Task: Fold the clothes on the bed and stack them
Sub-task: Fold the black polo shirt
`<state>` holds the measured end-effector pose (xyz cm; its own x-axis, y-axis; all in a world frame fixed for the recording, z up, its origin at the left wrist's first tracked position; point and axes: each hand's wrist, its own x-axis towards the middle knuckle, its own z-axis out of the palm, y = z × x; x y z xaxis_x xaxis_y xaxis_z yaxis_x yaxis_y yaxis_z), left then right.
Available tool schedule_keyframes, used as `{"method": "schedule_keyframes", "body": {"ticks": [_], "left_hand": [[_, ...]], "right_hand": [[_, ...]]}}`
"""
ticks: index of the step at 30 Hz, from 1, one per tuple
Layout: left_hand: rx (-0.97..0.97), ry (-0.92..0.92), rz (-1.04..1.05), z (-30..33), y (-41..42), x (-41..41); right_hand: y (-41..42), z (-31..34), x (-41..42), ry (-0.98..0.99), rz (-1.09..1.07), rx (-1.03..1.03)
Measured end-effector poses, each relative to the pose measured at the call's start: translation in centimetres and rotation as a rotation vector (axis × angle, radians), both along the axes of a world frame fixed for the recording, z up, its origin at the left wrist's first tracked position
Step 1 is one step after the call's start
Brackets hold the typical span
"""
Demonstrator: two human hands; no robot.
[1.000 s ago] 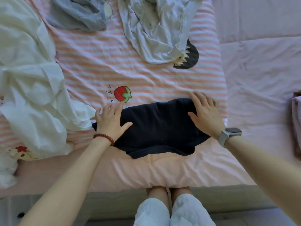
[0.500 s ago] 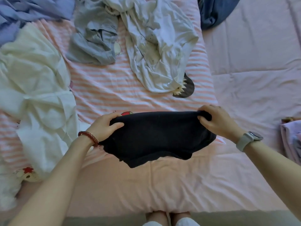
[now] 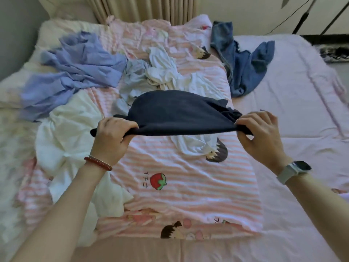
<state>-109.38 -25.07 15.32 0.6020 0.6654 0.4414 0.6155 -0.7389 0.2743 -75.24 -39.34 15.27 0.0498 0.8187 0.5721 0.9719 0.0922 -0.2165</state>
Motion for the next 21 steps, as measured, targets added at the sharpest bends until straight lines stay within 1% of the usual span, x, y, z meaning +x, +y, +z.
{"method": "schedule_keyframes", "body": {"ticks": [2,4,6,7,8,9,11,12,13,15,17,19,21], "left_hand": [[0.026,0.077,0.011,-4.1,-2.3,-1.0],[-0.034,0.229,0.035,-9.2,-5.5,-2.3],[-0.261,0.459,0.059,-13.3,-8.7,-3.0],[-0.396,0.579,0.098,-14.5,-10.1,-3.2],[-0.527,0.668,0.136,-15.5,-11.2,-3.2],[-0.612,0.689,0.185,-16.5,-11.9,-3.4],[-0.67,0.543,0.302,-17.8,-12.6,-3.6],[-0.665,0.407,0.418,-18.1,-12.8,-3.6],[-0.667,0.273,0.582,-18.0,-12.9,-3.4],[-0.726,0.002,0.93,-17.8,-13.1,-2.8],[-0.798,-0.162,1.159,-17.6,-12.8,-2.2],[-0.846,-0.243,1.25,-18.2,-11.7,-2.2],[-0.923,-0.355,1.304,-18.7,-10.4,-2.1]], "right_hand": [[-1.9,-3.3,-0.9,-0.034,0.004,-0.043],[-4.8,-7.9,-2.1,-0.077,-0.012,-0.202],[-8.1,-12.5,-3.5,-0.088,-0.028,-0.458],[-9.7,-14.4,-4.2,-0.053,-0.033,-0.597],[-11.0,-15.9,-4.7,0.004,-0.045,-0.707],[-12.0,-17.0,-4.9,0.074,-0.075,-0.763],[-12.8,-17.7,-4.9,0.231,-0.171,-0.756],[-12.8,-17.7,-4.7,0.319,-0.224,-0.726],[-12.5,-17.7,-4.5,0.416,-0.285,-0.693],[-11.1,-17.0,-4.1,0.69,-0.453,-0.617],[-9.1,-16.5,-3.5,0.969,-0.601,-0.569],[-7.0,-16.2,-3.0,1.208,-0.718,-0.551],[-5.3,-16.3,-2.5,1.357,-0.79,-0.534]]}}
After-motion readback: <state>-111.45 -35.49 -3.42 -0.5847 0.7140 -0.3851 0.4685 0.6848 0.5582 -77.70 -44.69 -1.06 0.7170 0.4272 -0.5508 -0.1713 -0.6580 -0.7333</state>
